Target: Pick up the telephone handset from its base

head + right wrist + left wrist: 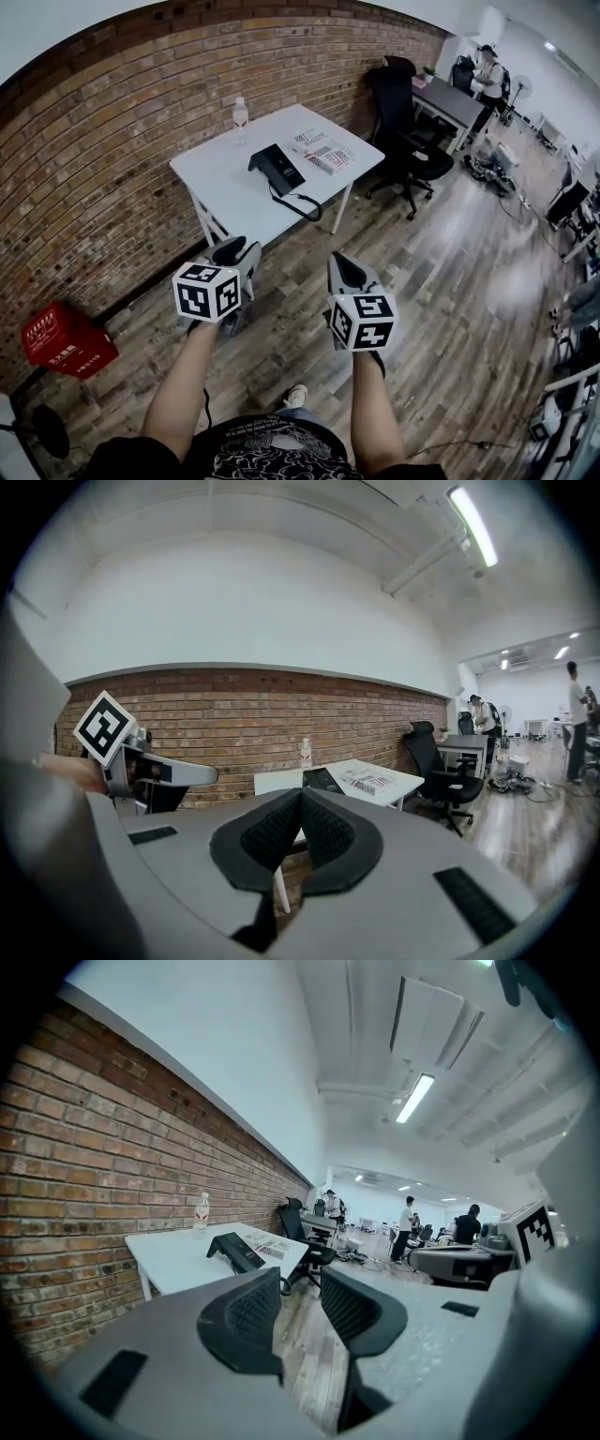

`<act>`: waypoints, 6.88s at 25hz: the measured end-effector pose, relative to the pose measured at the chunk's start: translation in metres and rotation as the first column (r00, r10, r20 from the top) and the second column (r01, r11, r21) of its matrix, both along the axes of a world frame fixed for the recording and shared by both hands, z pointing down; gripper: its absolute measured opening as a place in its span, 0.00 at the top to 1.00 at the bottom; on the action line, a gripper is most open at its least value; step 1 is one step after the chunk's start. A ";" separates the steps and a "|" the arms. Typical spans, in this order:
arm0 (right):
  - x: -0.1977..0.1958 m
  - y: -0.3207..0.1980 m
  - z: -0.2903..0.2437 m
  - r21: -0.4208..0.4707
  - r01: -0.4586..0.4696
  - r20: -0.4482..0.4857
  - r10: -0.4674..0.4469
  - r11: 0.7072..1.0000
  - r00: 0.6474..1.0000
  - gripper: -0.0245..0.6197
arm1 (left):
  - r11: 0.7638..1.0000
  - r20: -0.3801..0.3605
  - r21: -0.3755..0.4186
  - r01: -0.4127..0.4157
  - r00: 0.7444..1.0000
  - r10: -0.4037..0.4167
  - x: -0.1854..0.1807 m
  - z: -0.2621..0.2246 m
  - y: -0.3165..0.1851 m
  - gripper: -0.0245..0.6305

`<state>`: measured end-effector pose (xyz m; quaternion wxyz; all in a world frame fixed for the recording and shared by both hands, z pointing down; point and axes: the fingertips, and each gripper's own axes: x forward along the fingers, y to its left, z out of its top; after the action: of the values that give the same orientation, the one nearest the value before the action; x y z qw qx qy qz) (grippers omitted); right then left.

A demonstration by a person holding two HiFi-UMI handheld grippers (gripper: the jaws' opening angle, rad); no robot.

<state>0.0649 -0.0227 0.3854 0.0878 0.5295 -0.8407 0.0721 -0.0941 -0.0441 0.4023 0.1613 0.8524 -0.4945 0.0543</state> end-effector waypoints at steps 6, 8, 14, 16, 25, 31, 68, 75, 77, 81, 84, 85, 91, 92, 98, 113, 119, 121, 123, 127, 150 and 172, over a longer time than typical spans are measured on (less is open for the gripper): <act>0.023 -0.044 -0.001 0.003 0.063 -0.005 -0.063 0.998 0.998 0.96 | 0.999 0.015 0.003 0.051 0.999 -0.051 0.026 -0.002 -0.040 0.74; 0.029 -0.058 -0.002 0.007 0.078 -0.002 -0.078 0.997 0.997 0.96 | 0.998 0.021 -0.001 0.057 0.998 -0.057 0.034 -0.001 -0.050 0.70; 0.035 -0.092 -0.004 0.022 0.123 -0.002 -0.123 0.992 0.992 0.96 | 0.996 0.017 -0.015 0.084 0.996 -0.084 0.043 0.006 -0.079 0.63; 0.034 -0.101 -0.003 0.020 0.136 -0.007 -0.136 0.991 0.991 0.96 | 0.996 0.014 -0.019 0.092 0.996 -0.092 0.043 0.007 -0.089 0.63; 0.029 -0.144 0.005 0.009 0.171 -0.014 -0.170 0.985 0.985 0.96 | 0.993 -0.039 -0.061 0.100 0.994 -0.103 0.042 0.021 -0.134 0.62; 0.015 -0.189 0.012 0.007 0.180 -0.023 -0.180 0.984 0.983 0.96 | 0.991 -0.110 -0.106 0.087 0.989 -0.098 0.032 0.038 -0.180 0.62; -0.049 -0.418 0.076 -0.169 0.076 -0.097 -0.093 0.983 0.991 0.96 | 0.862 -0.608 -0.479 -0.165 0.771 -0.189 -0.020 0.190 -0.423 0.62; -0.041 -0.428 0.082 -0.189 0.063 -0.090 -0.081 0.980 0.993 0.96 | 0.853 -0.590 -0.499 -0.150 0.780 -0.208 -0.020 0.196 -0.427 0.79; -0.039 -0.430 0.083 -0.192 0.059 -0.090 -0.078 0.980 0.993 0.96 | 0.851 -0.584 -0.503 -0.150 0.785 -0.207 -0.019 0.196 -0.426 0.80; -0.040 -0.431 0.082 -0.189 0.062 -0.084 -0.079 0.980 0.993 0.96 | 0.846 -0.572 -0.515 -0.138 0.790 -0.219 -0.019 0.194 -0.427 0.82; -0.040 -0.430 0.082 -0.193 0.063 -0.069 -0.077 0.979 0.995 0.96 | 0.843 -0.575 -0.522 -0.132 0.784 -0.233 -0.017 0.195 -0.427 0.82; -0.039 -0.429 0.083 -0.195 0.062 -0.068 -0.077 0.979 0.995 0.96 | 0.841 -0.575 -0.524 -0.132 0.783 -0.236 -0.017 0.195 -0.426 0.82; -0.031 -0.427 0.084 -0.199 0.043 -0.068 -0.057 0.979 0.996 0.96 | 0.830 -0.556 -0.546 -0.119 0.791 -0.253 -0.019 0.194 -0.428 0.82; -0.030 -0.426 0.085 -0.200 0.040 -0.068 -0.055 0.979 0.996 0.96 | 0.828 -0.554 -0.548 -0.117 0.793 -0.254 -0.019 0.194 -0.428 0.82; -0.022 -0.419 0.086 -0.207 0.025 -0.065 -0.040 0.978 0.997 0.96 | 0.821 -0.564 -0.559 -0.115 0.779 -0.274 -0.020 0.193 -0.424 0.83; -0.009 -0.409 0.091 -0.218 0.007 -0.056 -0.019 0.976 0.998 0.96 | 0.838 -0.617 -0.527 -0.139 0.741 -0.265 -0.020 0.190 -0.419 0.84; -0.007 -0.406 0.093 -0.223 0.002 -0.053 -0.014 0.975 0.998 0.96 | 0.877 -0.657 -0.450 -0.168 0.728 -0.198 -0.012 0.166 -0.423 0.85; -0.007 -0.404 0.093 -0.222 0.001 -0.051 -0.012 0.975 0.999 0.96 | 0.882 -0.662 -0.439 -0.174 0.726 -0.186 -0.010 0.159 -0.424 0.85; -0.006 -0.403 0.092 -0.217 -0.002 -0.052 -0.010 0.976 0.999 0.96 | 0.889 -0.672 -0.422 -0.179 0.720 -0.174 -0.009 0.151 -0.424 0.85; 0.001 -0.401 0.084 -0.201 -0.014 -0.045 0.005 0.979 0.999 0.96 | 0.903 -0.683 -0.381 -0.199 0.718 -0.131 -0.001 0.130 -0.425 0.85; 0.115 -0.342 -0.003 -0.021 -0.090 -0.009 0.090 0.996 0.996 0.96 | 0.945 -0.666 -0.114 -0.307 0.729 0.156 0.132 -0.011 -0.375 0.85; 0.187 -0.252 -0.012 0.009 -0.129 0.003 0.129 0.992 0.992 0.96 | 0.950 -0.581 -0.063 -0.304 0.785 0.213 0.198 -0.031 -0.275 0.85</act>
<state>0.2519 -0.2743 0.3736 0.0797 0.5831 -0.8050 0.0743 0.1037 -0.3189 0.3717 0.3569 0.8744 -0.2963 -0.1424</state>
